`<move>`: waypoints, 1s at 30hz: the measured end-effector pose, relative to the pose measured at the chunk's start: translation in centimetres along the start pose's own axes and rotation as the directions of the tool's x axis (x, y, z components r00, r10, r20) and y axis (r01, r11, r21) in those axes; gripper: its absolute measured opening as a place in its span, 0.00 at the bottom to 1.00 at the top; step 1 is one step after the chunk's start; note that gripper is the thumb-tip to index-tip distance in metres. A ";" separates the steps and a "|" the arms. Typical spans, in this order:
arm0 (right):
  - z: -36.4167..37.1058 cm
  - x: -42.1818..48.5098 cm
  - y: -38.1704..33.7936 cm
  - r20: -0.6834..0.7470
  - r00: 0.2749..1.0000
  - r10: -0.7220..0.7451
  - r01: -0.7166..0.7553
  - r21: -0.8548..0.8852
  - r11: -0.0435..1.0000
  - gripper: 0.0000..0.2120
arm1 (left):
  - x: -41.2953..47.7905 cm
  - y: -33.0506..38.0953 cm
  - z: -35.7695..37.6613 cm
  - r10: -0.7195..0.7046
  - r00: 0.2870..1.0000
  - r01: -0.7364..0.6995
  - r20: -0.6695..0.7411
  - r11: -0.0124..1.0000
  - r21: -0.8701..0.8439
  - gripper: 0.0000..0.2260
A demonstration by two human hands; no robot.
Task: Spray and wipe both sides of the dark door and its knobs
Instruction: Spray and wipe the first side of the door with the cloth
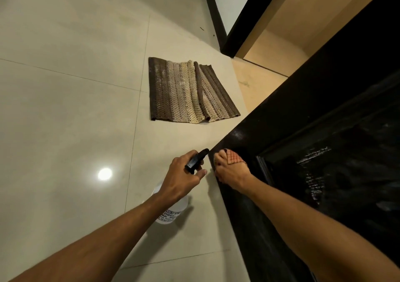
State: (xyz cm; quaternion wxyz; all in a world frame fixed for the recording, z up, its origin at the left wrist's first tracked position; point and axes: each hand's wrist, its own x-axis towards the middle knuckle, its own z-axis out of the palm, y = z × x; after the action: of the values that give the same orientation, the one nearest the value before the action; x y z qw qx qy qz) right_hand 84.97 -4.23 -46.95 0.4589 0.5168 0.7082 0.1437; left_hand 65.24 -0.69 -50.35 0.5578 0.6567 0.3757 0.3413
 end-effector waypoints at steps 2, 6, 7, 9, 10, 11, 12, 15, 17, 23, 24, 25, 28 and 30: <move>0.0 1.8 1.2 -0.083 0.994 0.073 -0.072 0.016 0.997 0.14 | 0.5 -0.2 -0.3 0.020 1.000 -0.020 -0.013 1.000 0.005 0.09; 0.5 5.4 2.0 -0.190 0.956 0.222 -0.209 0.089 0.974 0.09 | 0.9 -1.2 -0.4 0.032 0.999 -0.032 -0.036 0.999 0.013 0.08; 1.6 4.9 0.2 -0.158 0.973 0.167 -0.148 0.127 0.981 0.12 | 0.8 -1.3 -0.3 0.027 0.999 -0.026 -0.033 1.000 0.015 0.08; 2.8 2.4 -4.0 0.022 1.000 0.011 -0.014 0.126 0.992 0.17 | 0.5 -1.3 -0.1 0.010 1.000 -0.010 -0.013 1.000 0.003 0.09; 3.0 1.4 -4.5 0.048 0.999 0.001 -0.008 0.146 0.989 0.17 | 0.5 -1.0 -0.1 0.009 1.000 -0.009 -0.003 1.000 -0.002 0.09; 2.9 1.7 -3.6 0.012 0.999 0.050 -0.051 0.149 0.988 0.15 | 0.7 -0.8 -0.3 0.019 1.000 -0.019 0.000 1.000 -0.001 0.09; 2.3 2.6 -2.0 -0.055 0.991 0.121 -0.111 0.158 0.981 0.13 | 1.0 -0.7 -0.6 0.031 0.999 -0.031 -0.005 1.000 -0.004 0.09; 0.7 6.1 1.9 -0.214 0.938 0.273 -0.259 0.090 0.962 0.12 | 1.3 -1.4 -0.8 0.038 0.999 -0.038 -0.021 0.999 0.010 0.08; 0.8 7.0 0.3 -0.191 0.959 0.212 -0.196 0.097 0.976 0.15 | 0.6 -2.2 -0.5 0.033 0.999 -0.032 -0.028 0.999 0.032 0.08; 2.0 2.5 -1.8 -0.075 0.980 0.183 -0.168 0.175 0.970 0.15 | 0.6 -2.1 -0.3 0.051 0.999 -0.051 0.011 0.999 0.007 0.08; 1.2 2.7 0.2 -0.136 0.956 0.261 -0.238 0.167 0.957 0.14 | 0.5 -2.2 -0.4 0.038 0.999 -0.038 0.014 0.999 0.002 0.08; 0.4 3.0 2.5 -0.211 0.909 0.360 -0.337 0.138 0.931 0.13 | 0.5 -2.3 -0.5 0.034 0.999 -0.034 0.011 0.999 0.000 0.08; 0.0 1.8 3.8 -0.243 0.845 0.477 -0.450 0.158 0.879 0.16 | -0.5 -2.7 0.2 0.021 1.000 -0.021 0.004 1.000 -0.001 0.08; 2.2 -2.0 -0.5 -0.118 0.962 0.248 -0.231 0.136 0.963 0.20 | -1.4 -2.2 1.1 0.012 0.999 -0.012 0.032 1.000 -0.015 0.08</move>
State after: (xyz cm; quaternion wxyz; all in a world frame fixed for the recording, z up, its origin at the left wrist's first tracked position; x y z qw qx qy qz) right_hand 86.54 -6.74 -47.51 0.3573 0.6148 0.6771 0.1896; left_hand 65.30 -2.21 -52.77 0.5664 0.6602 0.3604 0.3370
